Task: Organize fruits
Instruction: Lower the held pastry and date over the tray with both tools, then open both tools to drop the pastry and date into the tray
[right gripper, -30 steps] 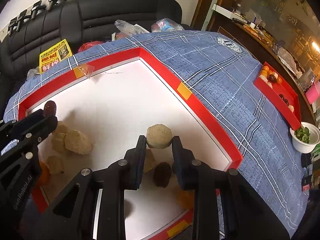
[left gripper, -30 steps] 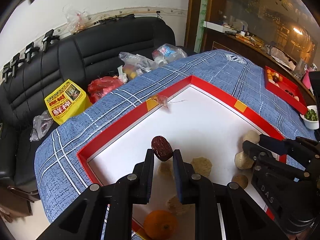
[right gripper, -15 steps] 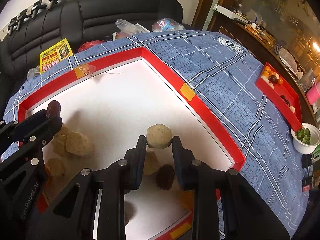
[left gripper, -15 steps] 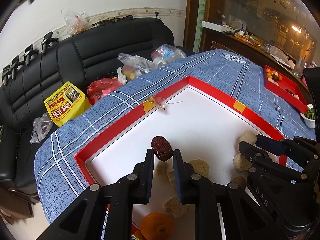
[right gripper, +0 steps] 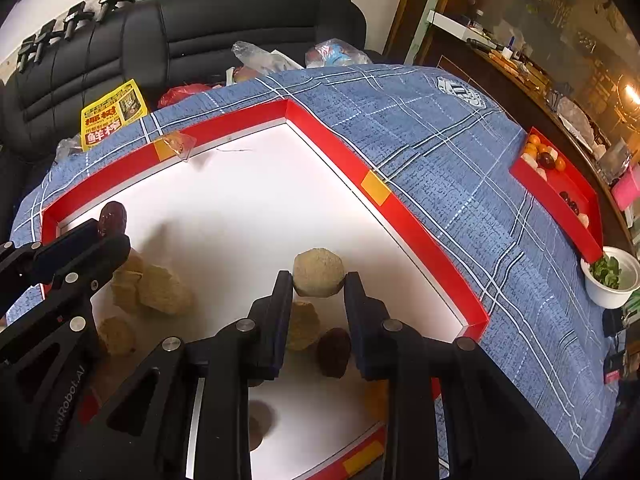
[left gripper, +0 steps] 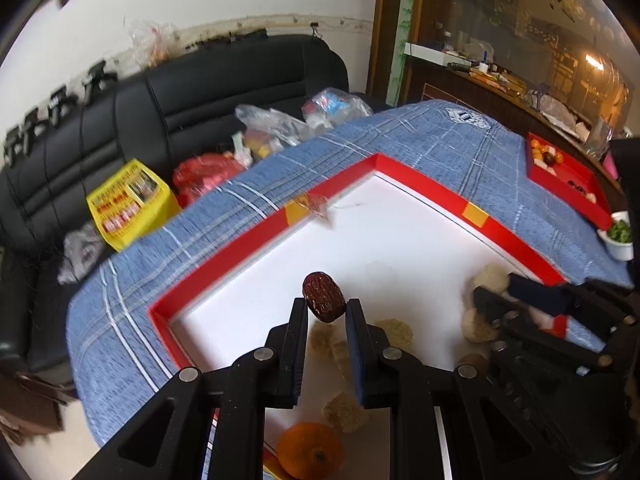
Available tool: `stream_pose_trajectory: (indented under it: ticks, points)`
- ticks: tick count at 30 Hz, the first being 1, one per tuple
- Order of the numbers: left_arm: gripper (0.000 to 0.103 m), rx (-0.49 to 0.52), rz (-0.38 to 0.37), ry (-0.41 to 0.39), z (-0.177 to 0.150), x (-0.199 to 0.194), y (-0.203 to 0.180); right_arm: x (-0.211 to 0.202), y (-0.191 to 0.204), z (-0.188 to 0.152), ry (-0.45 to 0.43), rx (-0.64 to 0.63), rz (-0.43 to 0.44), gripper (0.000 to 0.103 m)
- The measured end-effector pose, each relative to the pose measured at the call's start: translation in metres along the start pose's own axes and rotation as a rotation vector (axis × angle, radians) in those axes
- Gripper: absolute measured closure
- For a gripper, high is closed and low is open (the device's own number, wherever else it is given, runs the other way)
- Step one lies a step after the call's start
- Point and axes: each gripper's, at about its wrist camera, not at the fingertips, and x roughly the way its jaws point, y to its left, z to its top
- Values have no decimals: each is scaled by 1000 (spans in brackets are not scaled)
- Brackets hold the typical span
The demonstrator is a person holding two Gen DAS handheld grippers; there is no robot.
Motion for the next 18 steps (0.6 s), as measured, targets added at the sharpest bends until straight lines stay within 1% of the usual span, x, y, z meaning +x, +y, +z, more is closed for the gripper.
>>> stream_pose_trajectory:
  ticks: [1, 2, 3, 4, 5, 6, 8, 9, 10, 11, 13, 15, 16, 17, 18]
  points:
    - [85, -10, -4, 29, 0, 2, 1, 1, 0, 0, 9, -1, 7, 77]
    - [82, -12, -4, 53, -1, 4, 1, 2, 2, -1, 25, -8, 19, 74]
    - [75, -10, -5, 52, -1, 3, 0, 3, 4, -2, 35, -18, 17, 67]
    - [64, -1, 38, 43, -2, 0, 0, 2, 5, -4, 39, -28, 5, 44]
    - [60, 12, 65, 30, -4, -4, 0, 0, 6, -5, 36, -34, -10, 38]
    - [57, 20, 66, 16, -5, -9, 0, -2, 6, -7, 31, -41, -37, 36]
    - [52, 32, 51, -1, -8, -19, 1, -8, 1, -12, 20, -37, -33, 24]
    - [46, 39, 45, -12, -10, -24, 1, -13, -3, -14, 16, -26, -34, 22]
    - [39, 54, 39, -35, -12, -31, 0, -19, -6, -18, 5, -22, -39, 22]
    - [34, 63, 39, -51, -14, -37, 0, -25, -7, -21, -7, -23, -41, 22]
    - [13, 67, 59, -82, -18, -50, 0, -41, -11, -30, -37, -26, -59, 21]
    - [6, 56, 57, -107, -23, -62, 2, -57, -15, -40, -62, -25, -65, 21]
    - [5, 45, 41, -110, -25, -69, 2, -68, -18, -47, -77, -19, -64, 17]
    - [5, 39, 26, -108, -27, -73, 2, -76, -20, -52, -86, -15, -58, 2]
    - [5, 37, 13, -107, -29, -77, 1, -85, -22, -58, -99, -12, -45, 0]
